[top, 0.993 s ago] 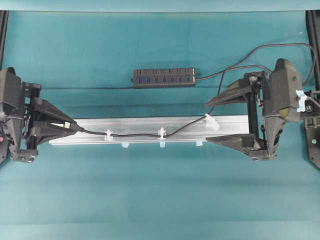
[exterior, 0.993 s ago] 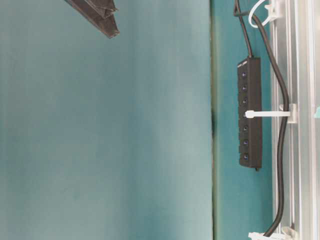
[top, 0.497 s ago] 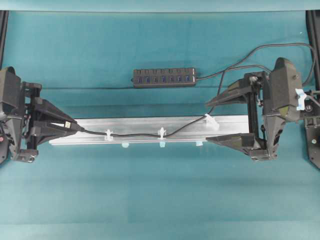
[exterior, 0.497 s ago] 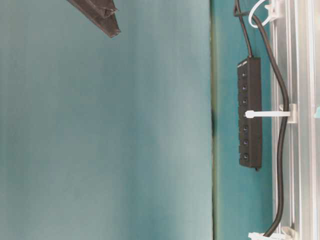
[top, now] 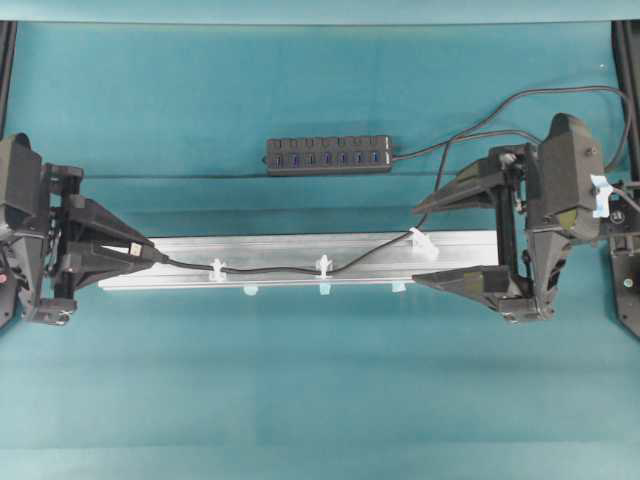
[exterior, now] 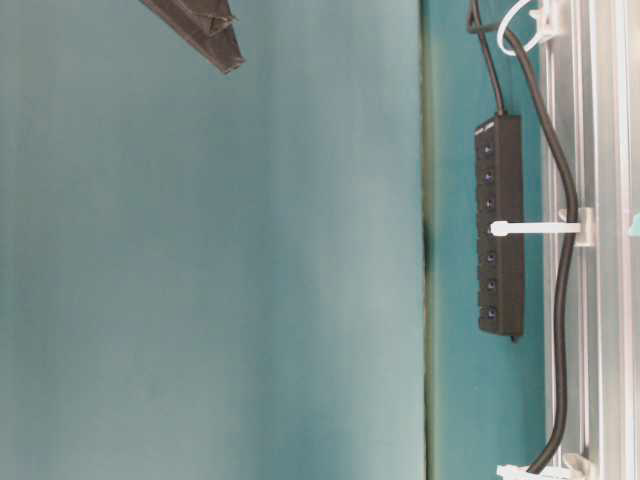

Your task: Pass the USB cable through three rings with both arms.

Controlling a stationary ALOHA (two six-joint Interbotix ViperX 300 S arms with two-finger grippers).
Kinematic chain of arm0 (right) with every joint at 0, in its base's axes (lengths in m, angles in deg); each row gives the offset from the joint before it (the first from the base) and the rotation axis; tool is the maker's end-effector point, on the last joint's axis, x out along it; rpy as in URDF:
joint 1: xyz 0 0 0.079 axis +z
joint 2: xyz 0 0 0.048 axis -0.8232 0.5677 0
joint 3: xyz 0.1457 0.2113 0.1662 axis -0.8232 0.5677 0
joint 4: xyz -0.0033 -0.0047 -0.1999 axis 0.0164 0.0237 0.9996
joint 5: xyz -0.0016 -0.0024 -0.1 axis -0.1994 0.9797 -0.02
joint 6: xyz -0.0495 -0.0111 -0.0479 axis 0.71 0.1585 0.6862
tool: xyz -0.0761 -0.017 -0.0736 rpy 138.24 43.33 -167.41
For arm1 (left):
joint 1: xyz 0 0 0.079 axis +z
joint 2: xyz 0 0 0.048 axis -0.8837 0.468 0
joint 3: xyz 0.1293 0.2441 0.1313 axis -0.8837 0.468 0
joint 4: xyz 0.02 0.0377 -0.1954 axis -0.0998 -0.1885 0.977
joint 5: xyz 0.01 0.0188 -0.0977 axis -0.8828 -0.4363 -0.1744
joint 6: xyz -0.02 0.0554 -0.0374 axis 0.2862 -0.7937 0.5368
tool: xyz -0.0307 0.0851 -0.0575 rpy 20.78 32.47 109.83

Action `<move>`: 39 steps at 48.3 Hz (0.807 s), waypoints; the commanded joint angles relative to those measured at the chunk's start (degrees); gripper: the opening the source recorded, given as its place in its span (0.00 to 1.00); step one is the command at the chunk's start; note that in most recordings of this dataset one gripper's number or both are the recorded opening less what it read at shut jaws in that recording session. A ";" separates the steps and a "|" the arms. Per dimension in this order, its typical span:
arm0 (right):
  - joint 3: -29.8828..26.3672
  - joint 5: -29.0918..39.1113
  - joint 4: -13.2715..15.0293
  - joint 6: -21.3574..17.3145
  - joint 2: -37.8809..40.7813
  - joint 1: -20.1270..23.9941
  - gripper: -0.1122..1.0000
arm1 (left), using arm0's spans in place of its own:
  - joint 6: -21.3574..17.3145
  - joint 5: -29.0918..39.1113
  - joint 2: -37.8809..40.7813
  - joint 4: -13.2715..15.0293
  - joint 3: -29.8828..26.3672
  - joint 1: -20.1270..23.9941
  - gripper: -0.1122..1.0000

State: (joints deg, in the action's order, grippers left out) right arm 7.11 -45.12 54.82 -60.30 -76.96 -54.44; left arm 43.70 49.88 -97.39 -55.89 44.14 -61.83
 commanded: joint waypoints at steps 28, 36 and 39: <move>0.00 -0.62 -0.09 -0.44 -1.23 0.88 0.69 | 0.26 -0.79 0.09 -0.18 -1.58 0.09 0.33; 0.62 -0.62 -0.09 -0.53 -2.46 0.88 0.69 | 0.44 -0.79 0.09 -0.18 -1.58 0.00 0.33; 0.79 -0.97 -0.09 -0.53 -2.81 0.97 0.69 | 0.53 -0.79 0.00 -0.18 -1.58 0.09 0.33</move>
State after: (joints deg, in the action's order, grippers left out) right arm 8.25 -45.21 54.82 -60.30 -78.98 -53.65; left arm 44.05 49.80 -97.39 -55.89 44.14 -61.83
